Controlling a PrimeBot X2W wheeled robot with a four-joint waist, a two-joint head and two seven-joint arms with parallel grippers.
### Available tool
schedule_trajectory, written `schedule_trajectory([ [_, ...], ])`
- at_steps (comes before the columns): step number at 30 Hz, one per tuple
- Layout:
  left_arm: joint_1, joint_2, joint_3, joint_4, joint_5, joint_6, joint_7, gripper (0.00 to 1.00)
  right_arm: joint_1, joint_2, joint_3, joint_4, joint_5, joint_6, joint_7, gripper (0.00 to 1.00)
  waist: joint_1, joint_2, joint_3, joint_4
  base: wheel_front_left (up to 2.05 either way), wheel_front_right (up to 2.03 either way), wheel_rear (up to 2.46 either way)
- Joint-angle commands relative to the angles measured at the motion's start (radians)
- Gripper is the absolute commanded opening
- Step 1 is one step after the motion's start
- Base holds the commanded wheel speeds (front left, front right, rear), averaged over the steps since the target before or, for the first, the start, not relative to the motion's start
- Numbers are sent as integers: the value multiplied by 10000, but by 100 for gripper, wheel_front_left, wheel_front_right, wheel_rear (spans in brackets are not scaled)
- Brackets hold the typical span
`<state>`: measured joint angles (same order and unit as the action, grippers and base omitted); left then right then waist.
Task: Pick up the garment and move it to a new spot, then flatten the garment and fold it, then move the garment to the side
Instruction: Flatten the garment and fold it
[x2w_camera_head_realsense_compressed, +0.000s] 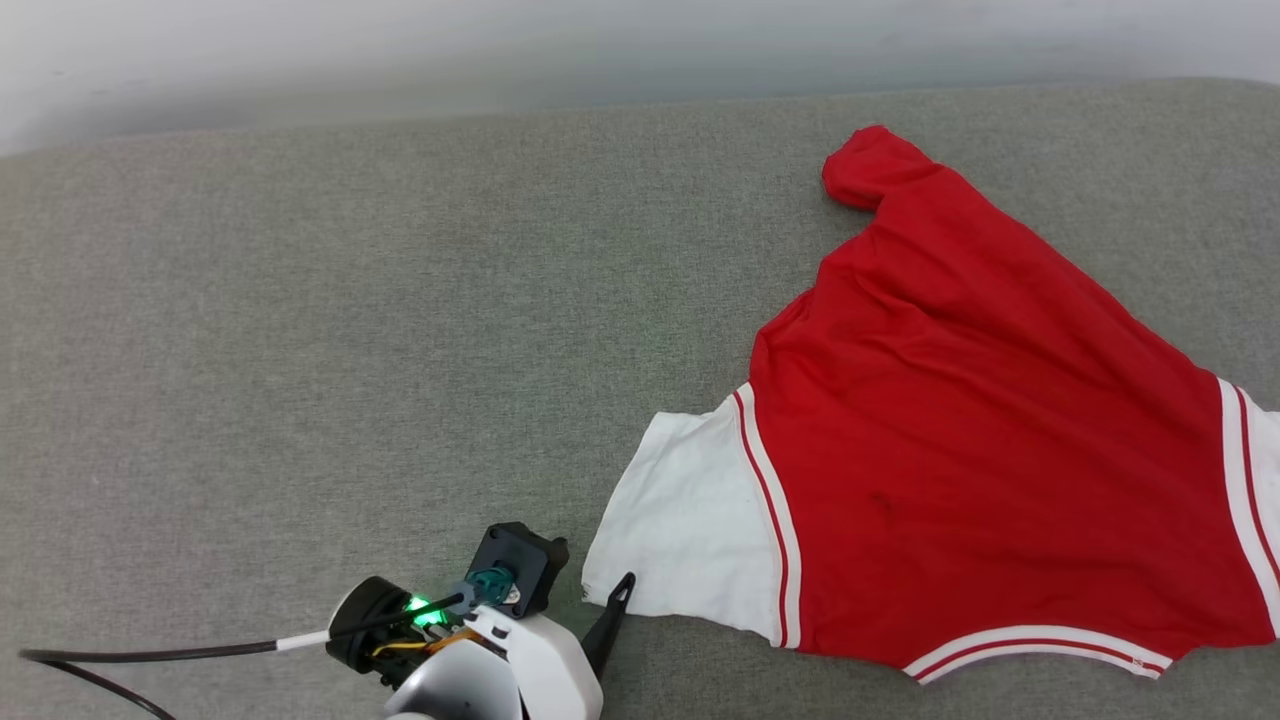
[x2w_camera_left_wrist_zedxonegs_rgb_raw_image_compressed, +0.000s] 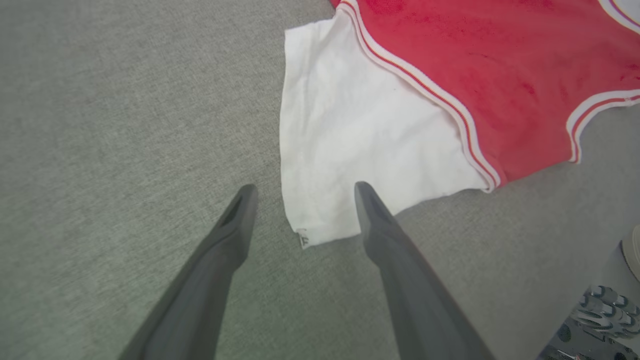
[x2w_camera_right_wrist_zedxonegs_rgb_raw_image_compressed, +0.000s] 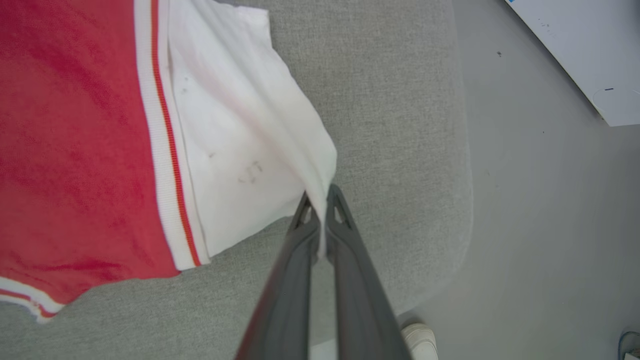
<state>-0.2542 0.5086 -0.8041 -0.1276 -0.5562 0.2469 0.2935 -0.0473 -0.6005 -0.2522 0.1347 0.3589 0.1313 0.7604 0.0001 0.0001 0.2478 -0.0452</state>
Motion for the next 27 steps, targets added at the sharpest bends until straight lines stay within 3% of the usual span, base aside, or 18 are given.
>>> schedule_trajectory([
  [1, -85, -55, -69, 101, 37, 58, 142, 100, -164, 56, 13, -76, -35, -10, -7, 0, -1, -1, 48, -48, 0, 0, 0],
  [10, -588, -334, -439, 1163, 175, -4, 807, 100, -339, 249, 147, -386, 169, -10, 10, 0, -1, -1, 376, -200, 0, 0, 0],
  [12, -579, -333, -598, 1524, 78, -123, 1122, 71, -337, 273, 164, -454, 196, -10, 21, 0, -1, -1, 430, -221, 0, 0, 0],
  [13, -551, -360, -673, 1678, 3, -192, 1284, 39, -328, 282, 164, -482, 218, -10, 20, 0, -1, -1, 450, -227, 0, 0, 0],
  [14, -471, -392, -771, 1790, -95, -276, 1442, 0, -323, 289, 169, -503, 241, -10, 15, 0, -1, -1, 463, -232, 0, 0, 0],
  [16, -356, -434, -928, 1902, -287, -471, 1628, 0, -318, 290, 183, -541, 266, -10, -12, 0, -1, -1, 459, -235, 0, 0, 0],
  [20, -320, -304, -621, 1649, -254, -385, 1027, 0, -223, 182, 263, -637, 269, -10, -44, 0, -1, -1, 244, -217, 0, 0, 0],
  [27, -302, 465, 165, 371, -58, -224, -217, 0, -353, -196, 640, -1288, 693, -10, -329, 0, -1, -1, -621, -170, 0, 0, 0],
])
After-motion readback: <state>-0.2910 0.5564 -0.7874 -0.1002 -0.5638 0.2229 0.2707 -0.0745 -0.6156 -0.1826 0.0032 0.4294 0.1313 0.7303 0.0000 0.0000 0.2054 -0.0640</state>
